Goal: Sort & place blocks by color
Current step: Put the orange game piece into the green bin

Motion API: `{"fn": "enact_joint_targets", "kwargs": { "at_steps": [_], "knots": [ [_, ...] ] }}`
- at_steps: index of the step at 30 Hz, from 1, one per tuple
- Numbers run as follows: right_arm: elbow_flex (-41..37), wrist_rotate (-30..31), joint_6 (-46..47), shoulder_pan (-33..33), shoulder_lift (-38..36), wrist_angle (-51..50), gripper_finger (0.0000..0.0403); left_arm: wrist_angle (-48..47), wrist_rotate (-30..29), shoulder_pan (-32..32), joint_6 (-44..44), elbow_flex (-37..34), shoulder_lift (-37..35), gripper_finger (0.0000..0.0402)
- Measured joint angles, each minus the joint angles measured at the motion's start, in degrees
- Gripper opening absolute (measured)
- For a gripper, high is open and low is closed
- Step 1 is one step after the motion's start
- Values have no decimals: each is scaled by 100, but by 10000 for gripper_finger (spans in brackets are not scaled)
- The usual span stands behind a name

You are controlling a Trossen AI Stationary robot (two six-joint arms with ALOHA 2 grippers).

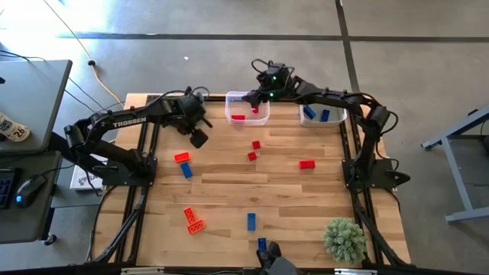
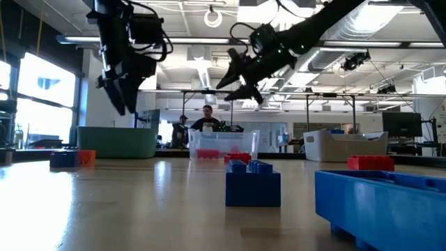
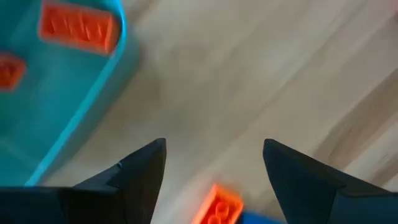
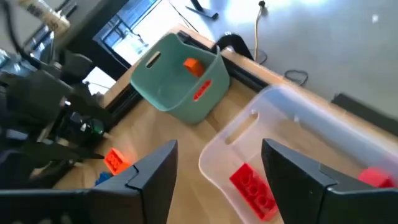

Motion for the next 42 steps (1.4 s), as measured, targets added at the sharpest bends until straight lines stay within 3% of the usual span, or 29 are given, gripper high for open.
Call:
{"fn": "enact_joint_targets", "kwargs": {
  "at_steps": [7,14,32,42],
  "knots": [
    [1062,45,-1076,-17,0,-1298,220,-115,4,-364,-406,-434,0,255],
    [1638,366,-1420,-17,-4,-1783,220,-199,109,-730,-413,-823,0,255],
    [1670,818,-1241,-2,-7,-1903,220,227,129,-869,-212,-1592,15,255],
    [1663,1019,-1008,-2,-7,-1905,220,468,94,-869,90,-1601,678,255]
  ]
}}
